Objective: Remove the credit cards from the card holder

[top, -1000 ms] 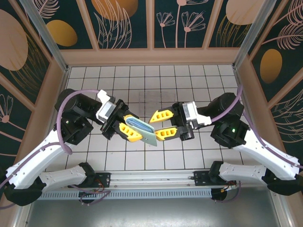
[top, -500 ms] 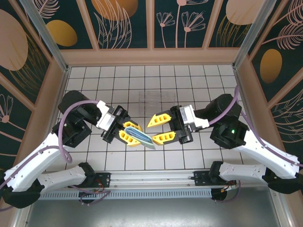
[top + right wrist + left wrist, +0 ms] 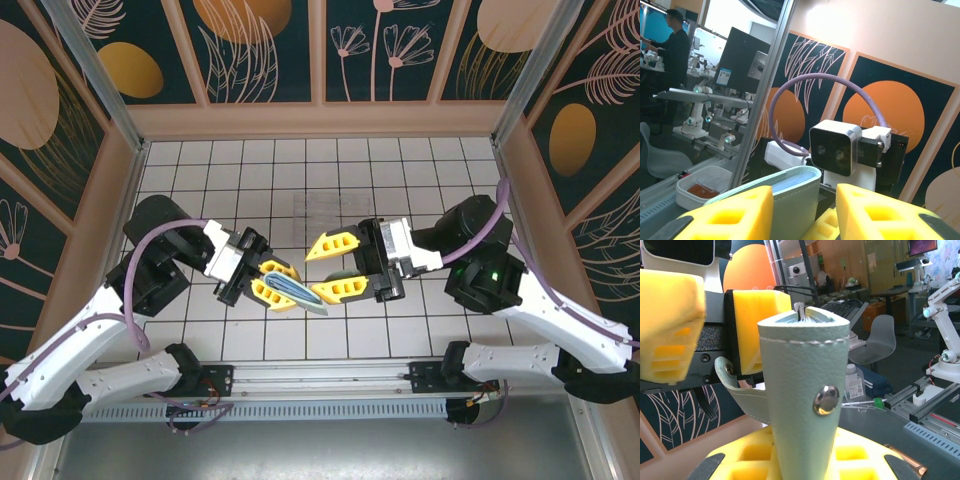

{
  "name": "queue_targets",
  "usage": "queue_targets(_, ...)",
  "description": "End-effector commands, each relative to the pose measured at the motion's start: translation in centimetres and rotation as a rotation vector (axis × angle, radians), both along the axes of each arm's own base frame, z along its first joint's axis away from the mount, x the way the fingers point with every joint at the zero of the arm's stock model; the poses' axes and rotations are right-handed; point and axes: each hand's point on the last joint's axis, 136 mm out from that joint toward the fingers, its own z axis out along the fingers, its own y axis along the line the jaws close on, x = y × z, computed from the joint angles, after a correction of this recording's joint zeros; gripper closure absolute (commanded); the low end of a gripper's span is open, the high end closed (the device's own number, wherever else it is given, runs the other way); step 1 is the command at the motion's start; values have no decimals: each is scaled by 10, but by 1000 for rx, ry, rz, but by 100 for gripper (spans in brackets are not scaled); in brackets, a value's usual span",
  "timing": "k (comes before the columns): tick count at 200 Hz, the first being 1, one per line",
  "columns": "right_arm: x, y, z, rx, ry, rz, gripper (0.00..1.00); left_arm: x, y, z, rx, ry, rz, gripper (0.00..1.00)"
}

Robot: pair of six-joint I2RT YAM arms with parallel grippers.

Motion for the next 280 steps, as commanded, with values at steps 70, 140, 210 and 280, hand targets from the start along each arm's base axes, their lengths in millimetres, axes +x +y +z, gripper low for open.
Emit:
queue_targets(70,-12,-15,23,83,-17,8,57,0,4,-1,-31,-35,41,100)
queue_targets(140,-8,-11,15,60,-18,-16,58,-2,5,0,-37,-45,34,100)
queue_targets(210,0,-7,-5,0,22,-58,67,-6,10,6,-68,-64,36,100)
queue_targets(280,-21,-18,-8,-4,8,39,59,5,3,4,-64,-43,87,100)
